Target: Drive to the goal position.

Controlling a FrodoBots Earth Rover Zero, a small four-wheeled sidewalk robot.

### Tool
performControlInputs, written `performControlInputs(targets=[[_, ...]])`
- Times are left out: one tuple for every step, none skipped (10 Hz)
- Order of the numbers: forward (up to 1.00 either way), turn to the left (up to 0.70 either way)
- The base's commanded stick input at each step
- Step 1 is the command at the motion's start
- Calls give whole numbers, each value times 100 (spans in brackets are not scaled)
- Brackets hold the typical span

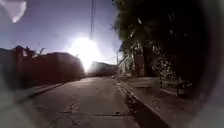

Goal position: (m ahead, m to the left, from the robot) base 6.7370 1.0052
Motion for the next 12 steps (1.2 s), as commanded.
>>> performControlInputs(targets=[[100, 11], [100, 0], [100, 0], [100, 0], [100, 0], [100, 0], [100, 0], [100, -5], [100, -9], [100, -11], [100, -7], [100, 0]])
